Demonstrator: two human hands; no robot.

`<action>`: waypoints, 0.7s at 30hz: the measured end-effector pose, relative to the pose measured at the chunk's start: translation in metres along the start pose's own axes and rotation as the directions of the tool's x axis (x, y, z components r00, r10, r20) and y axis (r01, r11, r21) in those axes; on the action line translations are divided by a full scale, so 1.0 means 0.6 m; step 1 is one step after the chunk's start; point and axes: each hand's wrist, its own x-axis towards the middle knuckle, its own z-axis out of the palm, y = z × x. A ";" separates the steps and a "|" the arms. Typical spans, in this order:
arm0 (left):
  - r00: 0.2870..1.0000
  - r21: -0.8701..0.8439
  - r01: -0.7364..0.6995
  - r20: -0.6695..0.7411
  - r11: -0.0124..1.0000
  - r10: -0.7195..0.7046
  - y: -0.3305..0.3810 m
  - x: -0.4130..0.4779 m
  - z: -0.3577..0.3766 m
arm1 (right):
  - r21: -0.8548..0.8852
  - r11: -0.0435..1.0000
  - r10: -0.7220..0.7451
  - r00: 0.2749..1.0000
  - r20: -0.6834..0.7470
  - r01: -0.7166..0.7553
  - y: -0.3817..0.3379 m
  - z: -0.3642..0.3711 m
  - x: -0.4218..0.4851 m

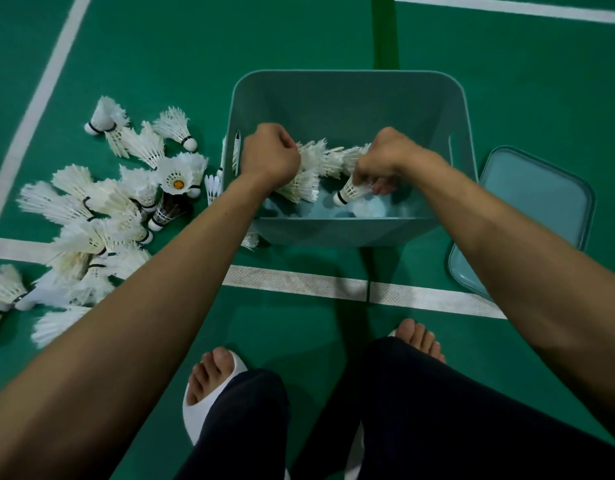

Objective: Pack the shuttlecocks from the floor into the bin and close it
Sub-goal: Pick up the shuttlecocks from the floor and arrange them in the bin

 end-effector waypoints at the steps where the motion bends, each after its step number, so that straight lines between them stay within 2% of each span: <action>1: 0.999 0.084 -0.017 0.052 0.996 0.012 -0.002 0.002 0.003 | 0.075 0.994 0.074 0.997 0.020 -0.075 0.005 0.006 0.004; 4: 0.980 0.282 -0.061 0.201 0.957 0.003 -0.004 0.014 0.011 | 0.239 0.956 0.165 0.986 0.037 -0.169 0.006 0.021 0.017; 7: 0.968 0.401 -0.089 0.251 0.912 -0.016 -0.014 0.026 0.014 | 0.273 0.947 0.175 0.985 0.010 -0.171 -0.008 0.035 0.031; 11: 0.955 0.422 -0.079 0.291 0.903 -0.052 -0.020 0.030 0.013 | 0.305 0.932 0.166 0.978 0.126 -0.197 -0.022 0.061 0.053; 14: 0.951 0.412 -0.079 0.304 0.908 -0.055 -0.020 0.030 0.013 | 0.348 0.913 0.176 0.975 0.139 -0.214 -0.031 0.080 0.072; 17: 0.960 0.392 -0.073 0.278 0.917 -0.042 -0.020 0.028 0.016 | 0.225 0.961 0.142 0.985 0.097 -0.160 -0.040 0.092 0.080; 21: 0.954 0.372 -0.056 0.294 0.926 -0.060 -0.019 0.026 0.016 | -0.020 1.000 0.007 0.997 -0.080 -0.009 -0.044 0.092 0.074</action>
